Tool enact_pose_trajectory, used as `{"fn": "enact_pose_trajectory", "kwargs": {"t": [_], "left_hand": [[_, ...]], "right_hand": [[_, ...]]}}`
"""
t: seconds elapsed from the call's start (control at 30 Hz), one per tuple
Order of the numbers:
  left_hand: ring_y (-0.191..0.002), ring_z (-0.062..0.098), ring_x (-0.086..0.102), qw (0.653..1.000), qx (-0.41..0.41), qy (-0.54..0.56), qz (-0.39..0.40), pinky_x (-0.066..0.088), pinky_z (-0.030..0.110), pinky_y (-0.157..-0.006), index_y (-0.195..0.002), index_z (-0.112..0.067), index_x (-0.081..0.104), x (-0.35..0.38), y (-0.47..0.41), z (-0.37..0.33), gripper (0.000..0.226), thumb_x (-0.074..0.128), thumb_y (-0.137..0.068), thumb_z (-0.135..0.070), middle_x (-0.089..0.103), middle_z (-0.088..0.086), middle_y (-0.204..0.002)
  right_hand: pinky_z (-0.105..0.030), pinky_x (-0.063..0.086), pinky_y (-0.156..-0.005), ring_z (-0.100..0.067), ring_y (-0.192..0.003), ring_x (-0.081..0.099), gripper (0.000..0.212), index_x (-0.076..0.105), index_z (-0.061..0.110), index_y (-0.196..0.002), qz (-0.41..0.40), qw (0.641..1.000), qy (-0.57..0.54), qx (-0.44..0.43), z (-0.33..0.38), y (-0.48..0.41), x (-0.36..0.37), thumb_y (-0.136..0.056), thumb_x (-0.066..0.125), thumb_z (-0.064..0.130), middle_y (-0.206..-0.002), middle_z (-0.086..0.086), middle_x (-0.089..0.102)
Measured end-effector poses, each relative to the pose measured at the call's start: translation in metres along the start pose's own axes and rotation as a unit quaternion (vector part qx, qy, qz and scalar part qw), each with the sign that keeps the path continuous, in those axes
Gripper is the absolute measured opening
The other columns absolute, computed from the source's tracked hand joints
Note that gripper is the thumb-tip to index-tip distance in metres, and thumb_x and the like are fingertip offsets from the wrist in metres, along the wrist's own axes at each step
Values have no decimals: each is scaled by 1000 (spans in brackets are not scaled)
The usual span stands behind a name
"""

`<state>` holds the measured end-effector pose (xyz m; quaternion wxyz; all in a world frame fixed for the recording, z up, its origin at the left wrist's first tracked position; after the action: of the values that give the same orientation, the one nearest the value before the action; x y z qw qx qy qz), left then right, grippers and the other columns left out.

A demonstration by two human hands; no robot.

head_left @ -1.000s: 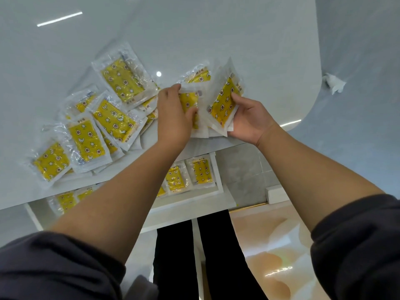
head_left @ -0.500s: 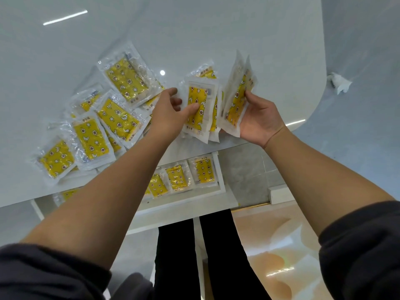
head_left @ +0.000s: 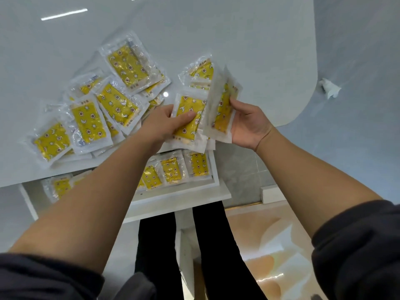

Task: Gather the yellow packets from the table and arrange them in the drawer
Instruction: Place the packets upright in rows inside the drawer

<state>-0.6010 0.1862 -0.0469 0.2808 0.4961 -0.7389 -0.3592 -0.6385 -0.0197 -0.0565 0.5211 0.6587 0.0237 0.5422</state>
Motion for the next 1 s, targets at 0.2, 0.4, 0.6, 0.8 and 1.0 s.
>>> {"fn": "enact_pose_trajectory", "kwargs": {"t": [0.2,0.4,0.6,0.8,1.0], "left_hand": [[-92,24,70,999,-36,40,-3,57,40,-85,-121,-8,58,-45,24,47,36,62,-91,-27,72,8,-105],[-71,14,69,989,-109,-78,65,55,22,-60,-111,-11,62,-125,66,122,25,63,-90,-23,72,4,-92],[-87,22,66,979,-189,-71,-14,53,31,-71,-123,-8,53,-192,85,207,41,67,-88,-22,67,12,-115],[-97,26,54,963,-188,-106,-159,45,35,-83,-135,-1,36,-217,64,256,48,56,-95,-19,51,16,-127],[-124,31,51,968,-168,-77,-168,45,42,-101,-145,-8,32,-208,29,271,64,62,-90,-17,44,12,-144]], "right_hand": [[-47,54,-90,-25,-96,70,28,70,11,-107,-92,991,85,52,-47,4,3,-84,56,19,-104,-10,71],[-40,60,-75,-21,-81,73,19,63,8,-108,-179,961,168,123,-140,-1,9,-96,49,12,-92,-9,75],[-43,57,-78,-24,-87,69,15,60,7,-108,-277,938,179,107,-230,-38,15,-97,51,9,-98,-11,71],[-48,51,-94,-27,-101,65,29,62,13,-116,-383,855,346,51,-254,-93,11,-88,65,18,-113,-8,68],[-44,51,-96,-27,-112,62,47,55,8,-130,-379,810,444,61,-264,-138,9,-87,69,19,-127,-8,62]]}}
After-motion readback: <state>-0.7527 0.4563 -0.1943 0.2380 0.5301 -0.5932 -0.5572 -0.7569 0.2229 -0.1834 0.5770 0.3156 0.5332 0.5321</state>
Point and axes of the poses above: each hand's wrist, its own y-axis away from the middle knuckle, its own x-axis out of the palm, z = x × y, the point moved 1 cm from there along -y, towards the middle knuckle
